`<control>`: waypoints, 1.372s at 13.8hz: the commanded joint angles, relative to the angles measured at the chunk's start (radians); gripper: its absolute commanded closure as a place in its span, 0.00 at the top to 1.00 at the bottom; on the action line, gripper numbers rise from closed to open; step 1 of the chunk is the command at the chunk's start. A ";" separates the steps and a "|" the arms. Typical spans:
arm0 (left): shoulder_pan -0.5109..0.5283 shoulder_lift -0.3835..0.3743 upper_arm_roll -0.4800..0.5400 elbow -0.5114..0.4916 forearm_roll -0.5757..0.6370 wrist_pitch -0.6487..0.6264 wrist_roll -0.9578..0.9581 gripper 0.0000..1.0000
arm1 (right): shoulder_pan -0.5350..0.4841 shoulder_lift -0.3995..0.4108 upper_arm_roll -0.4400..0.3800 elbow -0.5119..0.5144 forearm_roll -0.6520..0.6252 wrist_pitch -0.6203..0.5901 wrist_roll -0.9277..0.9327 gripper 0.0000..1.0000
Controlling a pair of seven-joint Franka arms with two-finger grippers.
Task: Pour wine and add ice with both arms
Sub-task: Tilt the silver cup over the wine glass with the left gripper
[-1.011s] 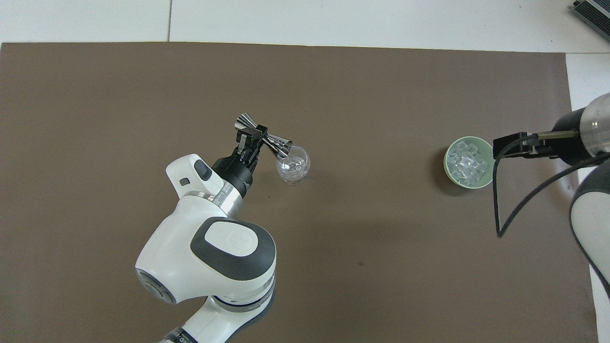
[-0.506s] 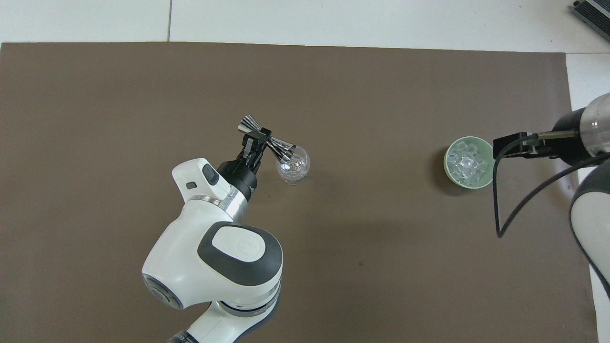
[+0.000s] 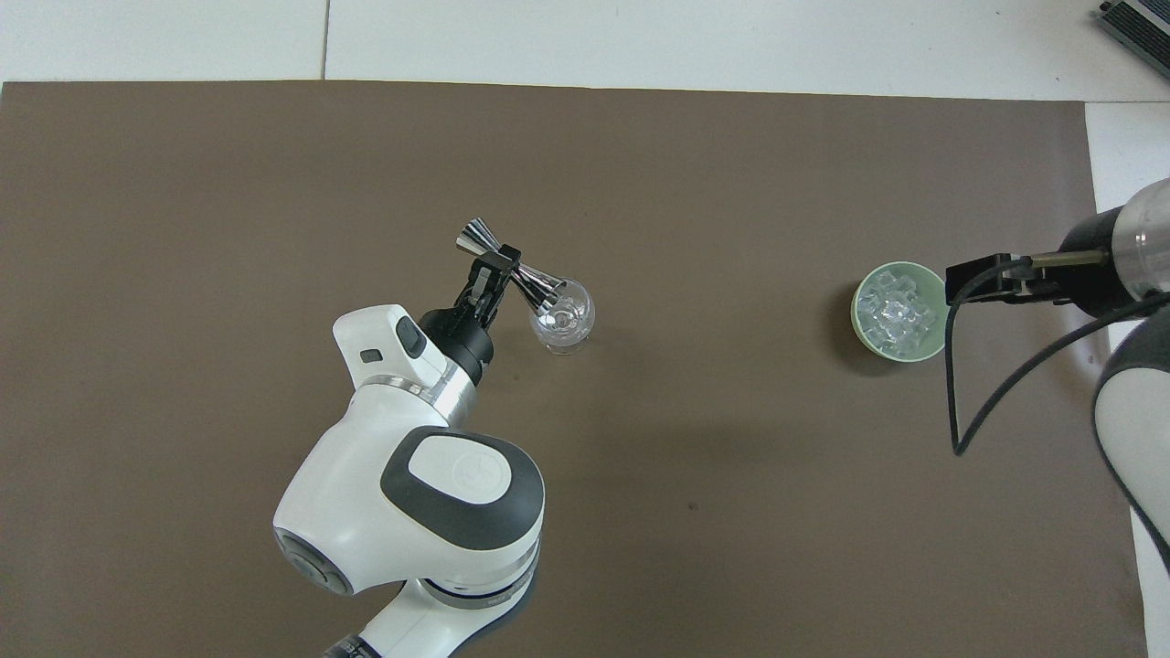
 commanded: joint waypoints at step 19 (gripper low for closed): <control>-0.039 0.030 0.013 0.045 0.033 0.042 0.155 0.00 | 0.001 -0.009 -0.002 -0.009 0.006 -0.008 0.005 1.00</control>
